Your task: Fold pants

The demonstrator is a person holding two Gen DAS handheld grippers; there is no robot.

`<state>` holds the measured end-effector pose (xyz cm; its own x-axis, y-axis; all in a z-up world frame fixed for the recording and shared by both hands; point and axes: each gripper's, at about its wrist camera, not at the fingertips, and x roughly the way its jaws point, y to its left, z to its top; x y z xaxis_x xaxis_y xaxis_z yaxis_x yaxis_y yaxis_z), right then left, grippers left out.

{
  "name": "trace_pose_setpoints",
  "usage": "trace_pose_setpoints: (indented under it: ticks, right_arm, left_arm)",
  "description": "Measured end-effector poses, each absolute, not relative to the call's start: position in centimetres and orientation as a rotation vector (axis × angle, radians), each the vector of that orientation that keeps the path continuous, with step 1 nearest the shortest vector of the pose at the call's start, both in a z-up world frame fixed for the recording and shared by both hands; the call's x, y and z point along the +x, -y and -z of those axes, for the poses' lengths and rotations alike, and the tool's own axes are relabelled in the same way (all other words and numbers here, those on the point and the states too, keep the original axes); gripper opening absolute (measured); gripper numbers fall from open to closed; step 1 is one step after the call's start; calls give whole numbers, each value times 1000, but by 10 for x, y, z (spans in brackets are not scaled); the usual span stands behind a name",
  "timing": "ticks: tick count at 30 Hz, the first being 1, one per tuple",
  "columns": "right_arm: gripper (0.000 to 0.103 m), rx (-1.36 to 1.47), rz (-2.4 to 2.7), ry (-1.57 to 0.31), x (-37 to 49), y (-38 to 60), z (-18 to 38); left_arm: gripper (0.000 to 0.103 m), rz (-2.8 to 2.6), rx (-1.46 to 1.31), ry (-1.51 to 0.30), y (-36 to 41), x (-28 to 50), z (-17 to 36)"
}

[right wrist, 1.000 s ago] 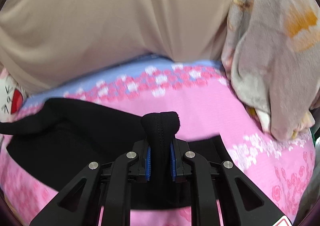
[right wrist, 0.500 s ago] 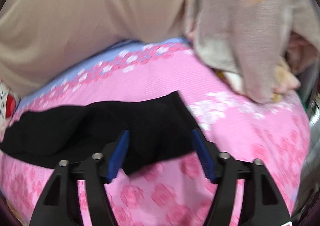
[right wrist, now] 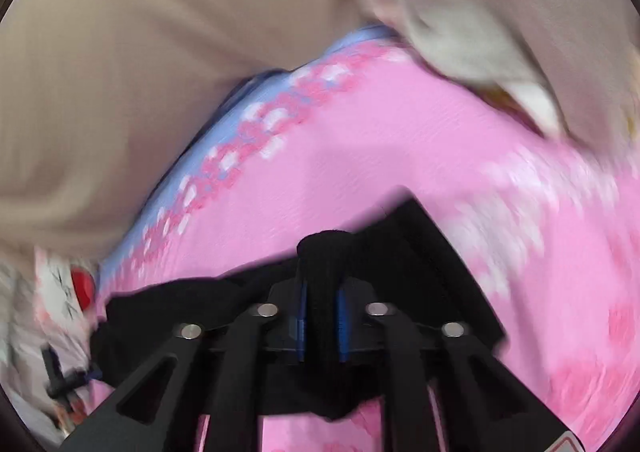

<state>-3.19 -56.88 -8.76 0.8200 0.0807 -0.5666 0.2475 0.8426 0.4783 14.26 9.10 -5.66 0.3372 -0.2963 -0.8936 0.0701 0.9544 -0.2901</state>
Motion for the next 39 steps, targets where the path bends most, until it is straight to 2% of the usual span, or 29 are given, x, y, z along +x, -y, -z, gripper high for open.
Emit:
trace_pose_setpoints:
  ticks: [2, 3, 4, 5, 6, 7, 8, 10, 13, 16, 18, 19, 20, 23, 24, 26, 28, 30, 32, 34, 37, 39]
  right_arm:
    - [11, 380, 51, -448, -63, 543, 31]
    - [12, 305, 81, -437, -72, 537, 22]
    - [19, 222, 123, -447, -80, 532, 20]
    - [30, 146, 174, -487, -88, 532, 31]
    - [37, 105, 235, -536, -95, 537, 50]
    - [42, 78, 344, -642, -103, 549, 83]
    - [42, 77, 430, -736, -110, 561, 108]
    - [42, 146, 546, -854, -136, 580, 145]
    - [44, 447, 437, -707, -189, 578, 144]
    - [45, 665, 257, -629, -182, 569, 131]
    - [59, 804, 142, -635, -154, 564, 126]
    - [71, 856, 116, -651, -140, 563, 127]
    - [75, 900, 110, -683, -125, 564, 130]
    - [75, 947, 226, -803, -83, 572, 148]
    - [72, 958, 261, -815, -75, 574, 155]
    - [7, 951, 255, -812, -50, 582, 151]
    - [5, 915, 238, -746, -38, 581, 128]
    - [5, 794, 159, -584, -48, 563, 73]
    - [4, 723, 174, -522, -61, 562, 59]
    - [4, 729, 223, -589, -66, 579, 94]
    - [4, 884, 292, -788, -66, 604, 187]
    - [5, 915, 279, -693, -81, 600, 186]
  left_arm:
    - [62, 230, -199, -1209, -86, 140, 62]
    - [62, 216, -182, -1210, -86, 134, 64]
    - [62, 204, -165, -1213, -87, 131, 66]
    - [62, 197, -161, -1217, -88, 130, 69]
    - [62, 198, -163, -1219, -86, 129, 73]
    - [62, 203, -162, -1221, -87, 127, 76]
    - [62, 204, -160, -1218, -86, 126, 77]
    - [62, 209, -156, -1210, -86, 124, 75]
    - [64, 211, -157, -1223, -86, 126, 73]
    - [70, 215, -162, -1232, -83, 129, 74]
    - [71, 212, -165, -1230, -82, 129, 76]
    - [71, 211, -171, -1225, -81, 128, 76]
    - [71, 221, -179, -1221, -83, 125, 76]
    - [71, 246, -196, -1211, -84, 118, 74]
    - [71, 252, -203, -1207, -86, 115, 73]
    - [71, 251, -220, -1208, -90, 112, 74]
    - [71, 242, -247, -1231, -97, 114, 80]
    - [71, 250, -278, -1240, -103, 116, 82]
    - [71, 256, -291, -1241, -105, 118, 83]
    - [71, 260, -284, -1239, -106, 117, 84]
    - [71, 274, -256, -1240, -104, 117, 85]
    - [71, 280, -249, -1259, -102, 120, 84]
